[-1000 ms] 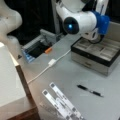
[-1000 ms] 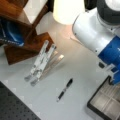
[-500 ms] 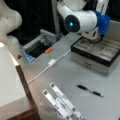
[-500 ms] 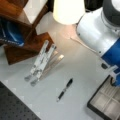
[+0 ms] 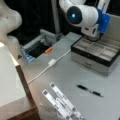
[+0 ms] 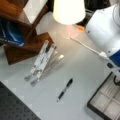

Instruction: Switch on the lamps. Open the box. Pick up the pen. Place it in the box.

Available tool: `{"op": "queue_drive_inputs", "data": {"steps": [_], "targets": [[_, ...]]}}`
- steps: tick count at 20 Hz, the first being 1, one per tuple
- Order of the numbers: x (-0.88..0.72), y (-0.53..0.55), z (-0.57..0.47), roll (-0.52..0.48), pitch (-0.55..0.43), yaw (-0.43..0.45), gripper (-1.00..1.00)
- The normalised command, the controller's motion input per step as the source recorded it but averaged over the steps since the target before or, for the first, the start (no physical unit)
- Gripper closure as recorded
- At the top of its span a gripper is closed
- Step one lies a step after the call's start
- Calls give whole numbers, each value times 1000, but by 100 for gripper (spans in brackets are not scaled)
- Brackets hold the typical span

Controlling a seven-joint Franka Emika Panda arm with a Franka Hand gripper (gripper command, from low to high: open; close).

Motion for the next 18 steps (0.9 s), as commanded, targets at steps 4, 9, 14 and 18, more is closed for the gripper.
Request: {"op": "queue_drive_inputs", "data": {"steps": [4,9,14,18], "targets": [[-50,85,121,-450,12,-23,-100],[-46,148,145,-373,-29,-13,-100],[-47,187,131,-246,-70,3,-100],[-80,240,97,-211,-81,17,-100]]}}
